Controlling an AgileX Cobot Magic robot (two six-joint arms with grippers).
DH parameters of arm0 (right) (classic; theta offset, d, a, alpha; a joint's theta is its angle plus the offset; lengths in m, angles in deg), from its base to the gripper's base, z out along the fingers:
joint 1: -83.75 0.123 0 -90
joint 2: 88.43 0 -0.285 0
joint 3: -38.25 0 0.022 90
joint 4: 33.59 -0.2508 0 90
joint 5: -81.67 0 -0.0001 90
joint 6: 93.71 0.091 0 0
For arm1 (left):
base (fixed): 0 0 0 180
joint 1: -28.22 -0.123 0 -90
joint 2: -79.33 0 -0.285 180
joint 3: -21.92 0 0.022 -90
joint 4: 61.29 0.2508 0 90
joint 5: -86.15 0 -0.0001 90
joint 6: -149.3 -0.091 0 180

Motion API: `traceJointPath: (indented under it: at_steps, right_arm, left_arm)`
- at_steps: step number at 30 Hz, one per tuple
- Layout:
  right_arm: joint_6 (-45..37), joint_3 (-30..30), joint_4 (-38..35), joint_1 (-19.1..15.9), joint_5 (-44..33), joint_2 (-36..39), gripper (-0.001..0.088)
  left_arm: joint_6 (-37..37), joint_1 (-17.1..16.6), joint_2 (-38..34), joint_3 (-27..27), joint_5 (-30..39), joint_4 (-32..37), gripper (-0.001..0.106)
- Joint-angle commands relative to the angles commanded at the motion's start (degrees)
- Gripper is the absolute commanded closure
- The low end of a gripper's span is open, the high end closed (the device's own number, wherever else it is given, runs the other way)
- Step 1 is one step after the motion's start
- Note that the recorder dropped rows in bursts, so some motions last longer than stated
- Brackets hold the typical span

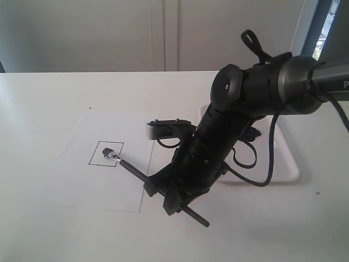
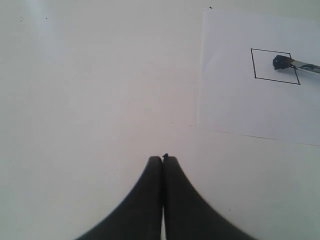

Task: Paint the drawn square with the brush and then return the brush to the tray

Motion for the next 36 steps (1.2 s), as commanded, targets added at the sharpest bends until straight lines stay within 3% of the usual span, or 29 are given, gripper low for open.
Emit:
traceJointPath:
  at_steps: [36]
  right_arm:
    - [0.9, -3.3, 1.3, 0.0, -0.2, 1.3, 0.0868]
  left_arm:
    - [0.0, 0.0, 0.0, 0.0, 0.0, 0.0, 0.105]
